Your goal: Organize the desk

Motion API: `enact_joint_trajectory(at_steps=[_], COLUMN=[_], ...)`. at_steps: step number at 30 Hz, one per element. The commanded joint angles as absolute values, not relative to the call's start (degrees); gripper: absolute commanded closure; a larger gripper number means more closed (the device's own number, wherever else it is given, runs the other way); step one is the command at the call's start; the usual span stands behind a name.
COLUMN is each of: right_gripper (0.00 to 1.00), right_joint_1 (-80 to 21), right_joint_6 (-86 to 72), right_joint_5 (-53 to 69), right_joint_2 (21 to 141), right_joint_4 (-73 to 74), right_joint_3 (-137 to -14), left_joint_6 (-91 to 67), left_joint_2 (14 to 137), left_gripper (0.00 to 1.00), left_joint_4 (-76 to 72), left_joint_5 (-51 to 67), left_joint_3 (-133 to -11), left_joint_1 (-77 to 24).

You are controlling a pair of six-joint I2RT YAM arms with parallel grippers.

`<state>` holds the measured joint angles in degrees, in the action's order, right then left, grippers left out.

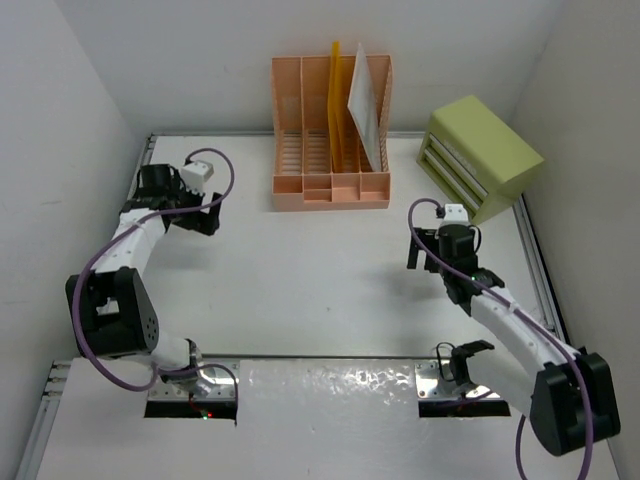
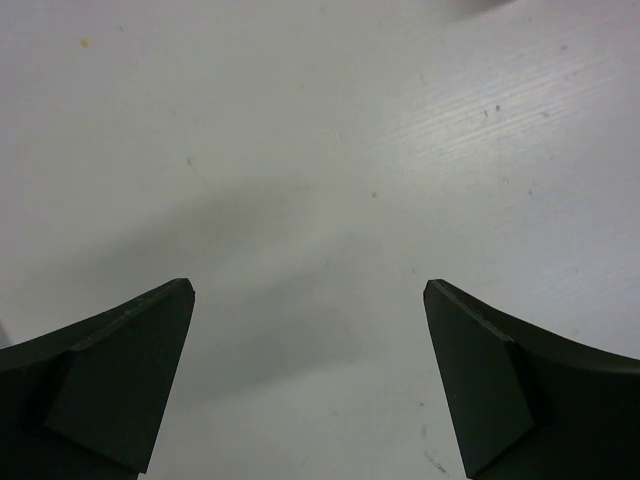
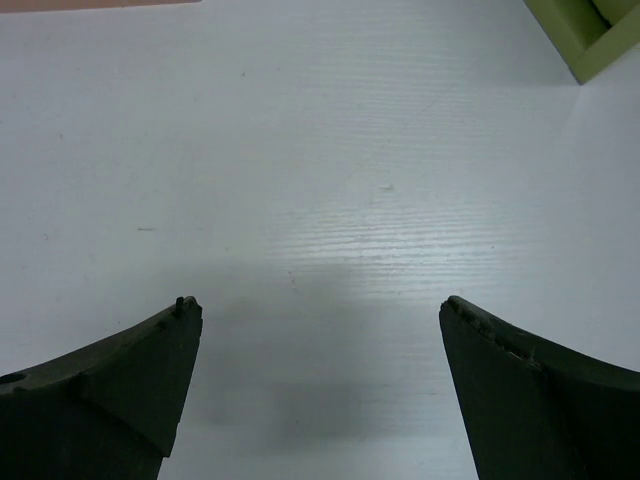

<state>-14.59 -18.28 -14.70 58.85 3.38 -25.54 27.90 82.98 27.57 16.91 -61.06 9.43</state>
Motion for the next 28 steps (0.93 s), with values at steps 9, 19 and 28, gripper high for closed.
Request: enact_joint_trajectory(at_steps=[9, 19, 28], right_gripper=[0.01, 0.01, 0.01], right_joint_1=[-14.77, -14.77, -14.85], right_joint_6=[-27.77, -29.00, -28.22], right_joint_5=[-25.93, -24.35, -24.43], right_joint_2=[46.94, 42.80, 40.88], right_joint_4=[1.25, -3.69, -6.32], right_joint_3=[-17.58, -13.27, -11.43], left_joint_6=[25.76, 24.43, 24.61], left_joint_2=[73.22, 72.25, 72.60], left_gripper=[0.00, 0.00, 0.00], left_joint_4=[21.54, 19.95, 19.69], left_joint_5=[16.09, 14.77, 14.41], left_joint_3=[-48.61, -45.70, -45.09], left_joint_1=[10.02, 10.02, 10.02])
